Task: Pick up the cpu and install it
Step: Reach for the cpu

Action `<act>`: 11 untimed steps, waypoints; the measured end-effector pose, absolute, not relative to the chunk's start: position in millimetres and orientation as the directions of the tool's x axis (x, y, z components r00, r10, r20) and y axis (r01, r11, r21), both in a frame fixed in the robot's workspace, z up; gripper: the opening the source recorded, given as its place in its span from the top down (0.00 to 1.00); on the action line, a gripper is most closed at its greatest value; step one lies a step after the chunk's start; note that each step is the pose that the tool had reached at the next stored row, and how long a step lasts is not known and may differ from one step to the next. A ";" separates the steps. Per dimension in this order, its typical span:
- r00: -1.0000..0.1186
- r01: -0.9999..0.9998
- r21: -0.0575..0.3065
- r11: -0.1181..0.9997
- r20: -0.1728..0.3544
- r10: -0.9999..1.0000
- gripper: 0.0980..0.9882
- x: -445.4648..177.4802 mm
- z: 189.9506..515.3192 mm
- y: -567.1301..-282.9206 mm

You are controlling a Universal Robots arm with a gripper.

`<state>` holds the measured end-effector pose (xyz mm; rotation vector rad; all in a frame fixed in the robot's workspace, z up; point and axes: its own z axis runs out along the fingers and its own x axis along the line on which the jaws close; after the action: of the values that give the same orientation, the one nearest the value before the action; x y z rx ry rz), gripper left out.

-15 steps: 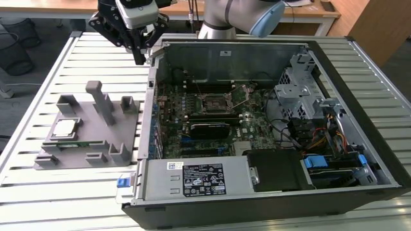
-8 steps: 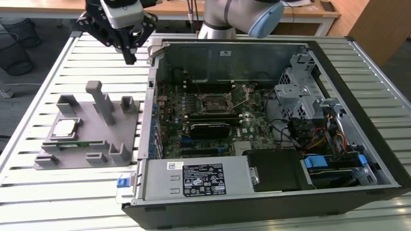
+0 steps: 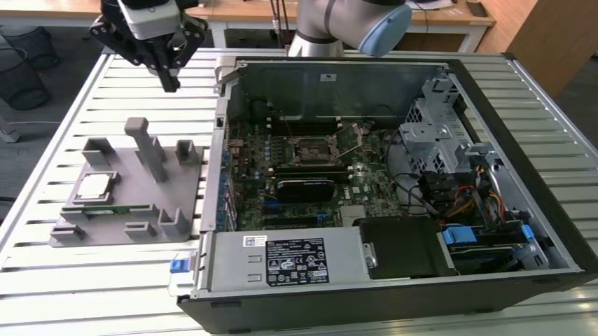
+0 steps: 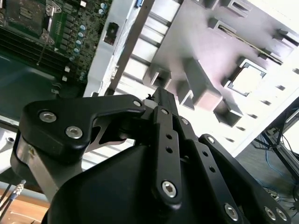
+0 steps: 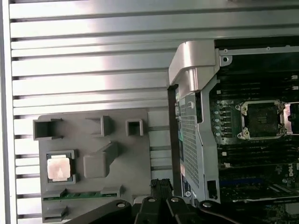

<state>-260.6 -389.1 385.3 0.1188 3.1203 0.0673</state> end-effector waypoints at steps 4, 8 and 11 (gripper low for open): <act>-0.997 0.076 0.044 0.996 -0.017 0.076 0.99 -273.8 384.7 -386.1; -0.997 0.075 0.044 0.996 -0.017 0.076 0.99 -287.4 384.0 -383.1; -0.997 0.076 0.044 0.996 -0.017 0.076 0.99 -297.6 383.6 -381.0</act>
<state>-297.6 -381.0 383.6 0.1189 3.1204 0.0673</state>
